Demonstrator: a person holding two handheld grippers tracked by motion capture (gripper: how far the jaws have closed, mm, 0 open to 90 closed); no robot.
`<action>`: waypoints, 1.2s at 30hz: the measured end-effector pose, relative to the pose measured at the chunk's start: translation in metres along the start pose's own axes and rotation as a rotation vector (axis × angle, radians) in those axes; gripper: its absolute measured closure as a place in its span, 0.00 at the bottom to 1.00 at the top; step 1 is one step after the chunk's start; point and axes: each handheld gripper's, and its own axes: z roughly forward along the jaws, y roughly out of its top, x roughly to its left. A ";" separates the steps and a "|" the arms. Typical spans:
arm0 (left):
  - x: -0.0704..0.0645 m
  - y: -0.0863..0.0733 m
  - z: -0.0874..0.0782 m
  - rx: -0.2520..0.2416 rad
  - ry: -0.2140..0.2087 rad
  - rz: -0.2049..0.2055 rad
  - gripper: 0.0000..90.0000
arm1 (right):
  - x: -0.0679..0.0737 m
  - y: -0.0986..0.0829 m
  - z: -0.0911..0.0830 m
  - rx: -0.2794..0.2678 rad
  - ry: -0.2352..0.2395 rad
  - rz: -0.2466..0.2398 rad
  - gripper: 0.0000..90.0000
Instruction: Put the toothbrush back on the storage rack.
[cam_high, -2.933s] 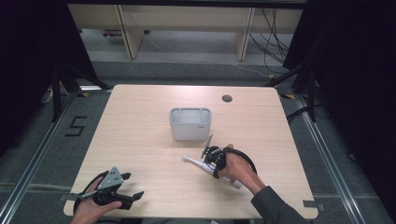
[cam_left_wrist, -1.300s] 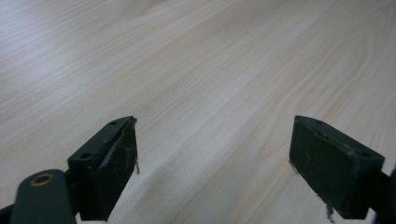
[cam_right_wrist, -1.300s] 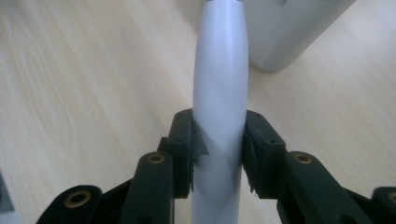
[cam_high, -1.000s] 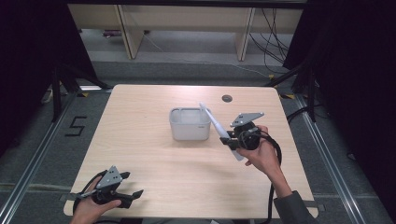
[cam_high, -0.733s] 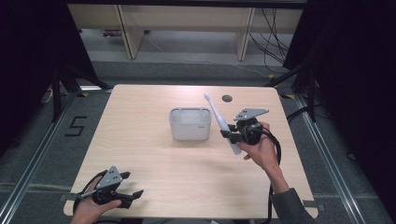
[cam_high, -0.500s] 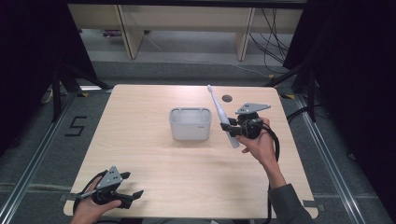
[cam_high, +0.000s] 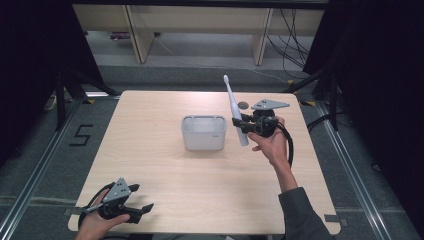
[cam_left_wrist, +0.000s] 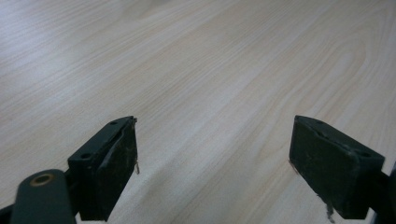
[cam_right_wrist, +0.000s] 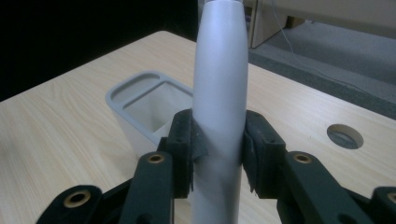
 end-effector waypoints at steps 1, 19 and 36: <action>0.000 0.000 0.000 0.008 0.000 0.001 0.17 | 0.000 0.002 0.000 0.013 0.007 0.010 0.74; 0.003 0.001 -0.002 0.032 0.010 0.033 0.17 | 0.005 0.027 0.019 -0.062 0.028 0.056 0.74; 0.002 0.001 -0.003 0.024 -0.003 0.026 0.17 | 0.010 0.041 0.052 -0.098 0.037 0.088 0.74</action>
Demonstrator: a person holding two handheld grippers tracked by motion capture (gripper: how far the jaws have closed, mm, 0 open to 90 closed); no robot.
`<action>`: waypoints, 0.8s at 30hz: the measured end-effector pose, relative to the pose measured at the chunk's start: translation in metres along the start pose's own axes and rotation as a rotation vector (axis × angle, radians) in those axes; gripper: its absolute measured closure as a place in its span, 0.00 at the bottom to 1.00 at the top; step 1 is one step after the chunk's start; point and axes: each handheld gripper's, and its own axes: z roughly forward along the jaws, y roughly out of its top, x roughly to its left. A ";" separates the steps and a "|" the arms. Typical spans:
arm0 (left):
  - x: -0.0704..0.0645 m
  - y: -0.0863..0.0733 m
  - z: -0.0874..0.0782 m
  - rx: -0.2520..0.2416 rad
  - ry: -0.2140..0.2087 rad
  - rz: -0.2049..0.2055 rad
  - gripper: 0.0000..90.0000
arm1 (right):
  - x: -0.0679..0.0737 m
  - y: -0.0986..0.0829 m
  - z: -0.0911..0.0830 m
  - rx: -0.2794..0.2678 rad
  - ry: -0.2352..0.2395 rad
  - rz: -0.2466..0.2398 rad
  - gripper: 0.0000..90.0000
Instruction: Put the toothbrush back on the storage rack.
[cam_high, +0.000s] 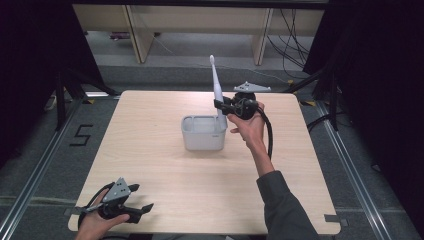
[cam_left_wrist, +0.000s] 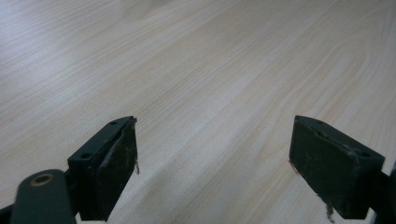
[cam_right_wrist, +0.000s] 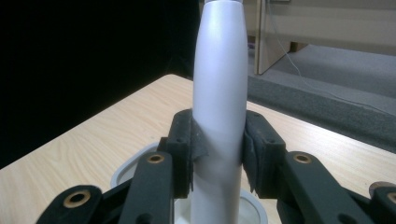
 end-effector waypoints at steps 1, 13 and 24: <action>-0.001 0.000 0.001 -0.021 0.002 -0.013 0.17 | 0.000 0.000 0.002 -0.001 0.000 0.005 0.74; -0.002 0.000 0.002 -0.021 -0.007 -0.019 0.17 | -0.006 -0.006 0.016 -0.011 -0.023 0.026 0.74; -0.002 0.000 0.001 -0.024 0.002 -0.013 0.17 | -0.009 -0.011 0.022 -0.015 -0.041 0.046 0.74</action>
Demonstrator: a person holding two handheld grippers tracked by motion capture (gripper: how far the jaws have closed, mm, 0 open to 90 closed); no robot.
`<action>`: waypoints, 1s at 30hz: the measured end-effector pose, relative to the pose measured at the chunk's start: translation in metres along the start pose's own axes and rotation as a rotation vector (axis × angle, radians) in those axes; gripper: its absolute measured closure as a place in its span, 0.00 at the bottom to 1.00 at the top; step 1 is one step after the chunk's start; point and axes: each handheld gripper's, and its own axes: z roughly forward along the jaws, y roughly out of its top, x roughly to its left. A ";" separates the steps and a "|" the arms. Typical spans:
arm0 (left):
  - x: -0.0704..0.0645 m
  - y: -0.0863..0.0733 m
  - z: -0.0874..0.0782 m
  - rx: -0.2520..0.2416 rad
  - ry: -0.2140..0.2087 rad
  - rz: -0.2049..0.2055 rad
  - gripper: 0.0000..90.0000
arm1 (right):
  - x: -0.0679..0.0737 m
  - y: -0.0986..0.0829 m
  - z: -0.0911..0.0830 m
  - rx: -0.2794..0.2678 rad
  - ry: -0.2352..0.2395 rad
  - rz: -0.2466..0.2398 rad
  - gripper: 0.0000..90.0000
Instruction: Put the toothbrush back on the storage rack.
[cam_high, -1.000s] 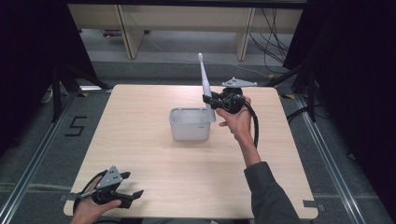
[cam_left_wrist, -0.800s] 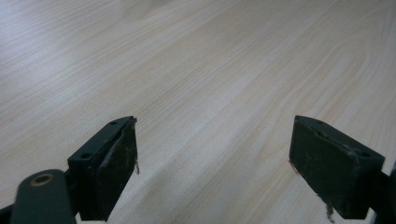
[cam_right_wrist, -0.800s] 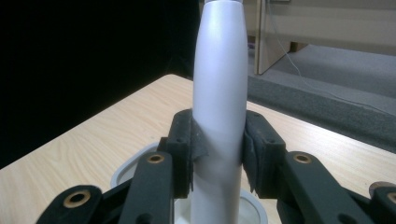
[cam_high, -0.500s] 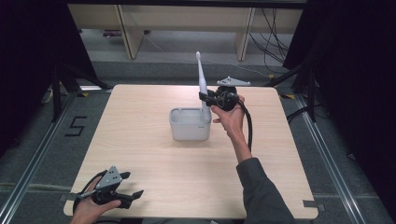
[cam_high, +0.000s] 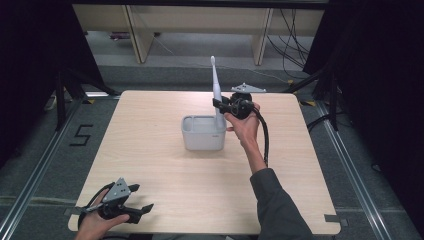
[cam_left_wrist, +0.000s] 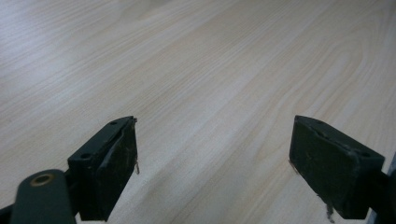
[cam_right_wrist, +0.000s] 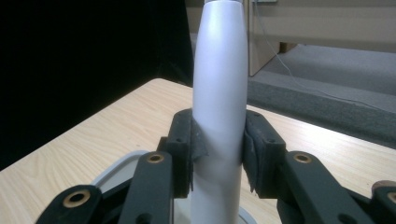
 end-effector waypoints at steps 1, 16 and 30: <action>0.000 0.000 0.000 -0.002 0.000 0.000 0.17 | -0.001 -0.001 0.001 -0.005 0.002 -0.002 0.74; 0.000 0.000 0.000 0.006 -0.012 -0.004 0.17 | -0.003 -0.016 0.005 -0.009 -0.003 0.019 0.74; -0.001 -0.001 0.001 0.005 -0.009 -0.008 0.17 | -0.003 -0.027 0.002 0.014 -0.013 -0.027 0.74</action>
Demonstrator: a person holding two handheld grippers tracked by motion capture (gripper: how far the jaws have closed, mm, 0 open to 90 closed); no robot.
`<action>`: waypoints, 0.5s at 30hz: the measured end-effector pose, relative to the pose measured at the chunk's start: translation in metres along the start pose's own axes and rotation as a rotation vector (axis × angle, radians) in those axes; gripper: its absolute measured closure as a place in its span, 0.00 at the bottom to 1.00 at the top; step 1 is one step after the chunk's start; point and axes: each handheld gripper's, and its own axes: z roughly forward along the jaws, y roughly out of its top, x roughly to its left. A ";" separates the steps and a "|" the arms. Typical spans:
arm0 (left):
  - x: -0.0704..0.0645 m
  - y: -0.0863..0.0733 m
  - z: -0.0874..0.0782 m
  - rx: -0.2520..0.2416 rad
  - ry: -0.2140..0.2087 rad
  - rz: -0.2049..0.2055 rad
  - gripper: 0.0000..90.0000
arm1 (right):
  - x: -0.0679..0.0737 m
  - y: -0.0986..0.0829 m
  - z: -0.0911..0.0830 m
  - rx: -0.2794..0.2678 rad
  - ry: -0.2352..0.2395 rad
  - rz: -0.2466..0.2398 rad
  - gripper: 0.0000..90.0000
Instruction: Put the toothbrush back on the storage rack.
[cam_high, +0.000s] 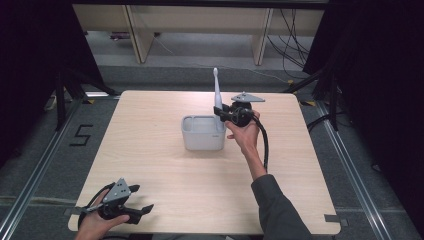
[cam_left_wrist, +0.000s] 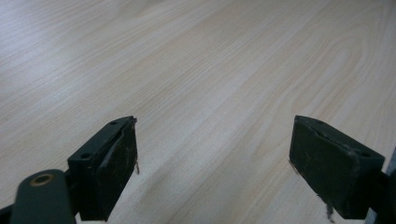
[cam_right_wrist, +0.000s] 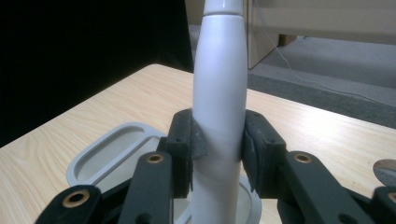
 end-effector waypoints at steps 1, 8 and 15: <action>0.000 0.000 0.000 0.000 0.000 0.000 0.17 | 0.001 -0.001 -0.001 0.008 0.008 0.023 0.74; 0.001 0.000 0.000 0.004 0.002 0.014 0.17 | 0.002 -0.004 -0.003 0.013 0.012 0.002 0.74; 0.001 0.000 0.000 0.001 -0.004 0.009 0.17 | 0.001 -0.010 -0.003 0.039 -0.006 -0.026 0.74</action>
